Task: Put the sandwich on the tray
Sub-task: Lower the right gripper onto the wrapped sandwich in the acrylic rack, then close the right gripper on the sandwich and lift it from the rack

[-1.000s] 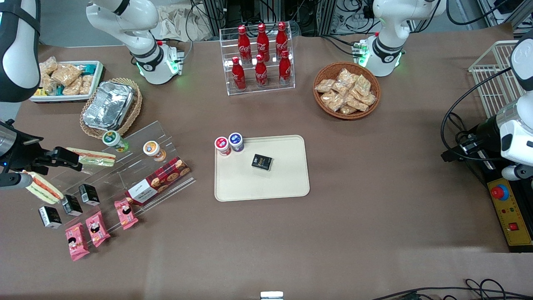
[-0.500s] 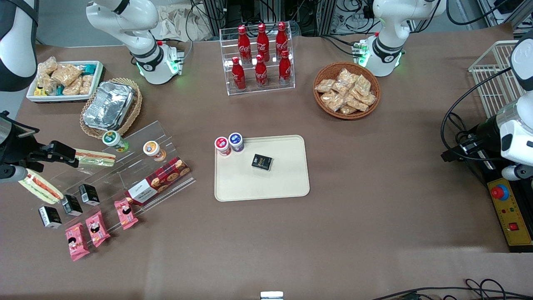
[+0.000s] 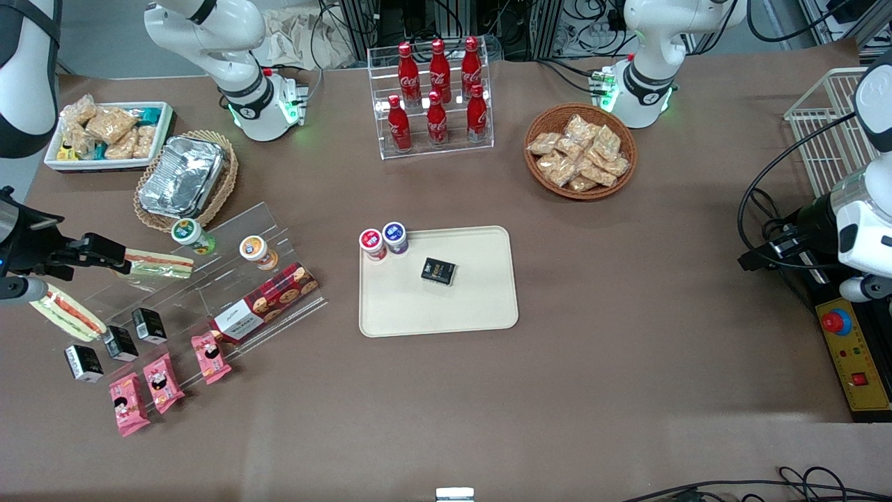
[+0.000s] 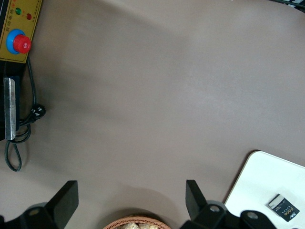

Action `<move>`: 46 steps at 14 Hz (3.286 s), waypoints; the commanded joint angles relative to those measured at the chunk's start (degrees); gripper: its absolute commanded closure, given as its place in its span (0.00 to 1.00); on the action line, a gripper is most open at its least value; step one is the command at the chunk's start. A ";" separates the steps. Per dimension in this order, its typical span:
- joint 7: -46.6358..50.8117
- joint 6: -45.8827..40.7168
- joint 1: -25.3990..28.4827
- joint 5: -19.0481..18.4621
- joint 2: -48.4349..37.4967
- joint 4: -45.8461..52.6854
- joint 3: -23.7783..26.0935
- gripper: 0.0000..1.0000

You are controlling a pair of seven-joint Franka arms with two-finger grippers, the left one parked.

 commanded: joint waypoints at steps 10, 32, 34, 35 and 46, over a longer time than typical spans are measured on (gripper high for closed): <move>-22.75 2.86 -10.53 -4.69 2.10 -1.34 0.31 0.00; -70.76 17.55 -22.05 -3.28 13.70 -5.91 0.40 0.01; -71.64 18.08 -22.14 -3.28 14.41 -5.91 0.40 0.01; -71.73 18.08 -22.14 -3.28 14.67 -5.91 0.40 0.01; -73.32 19.04 -22.05 -3.90 15.91 -4.42 0.48 0.57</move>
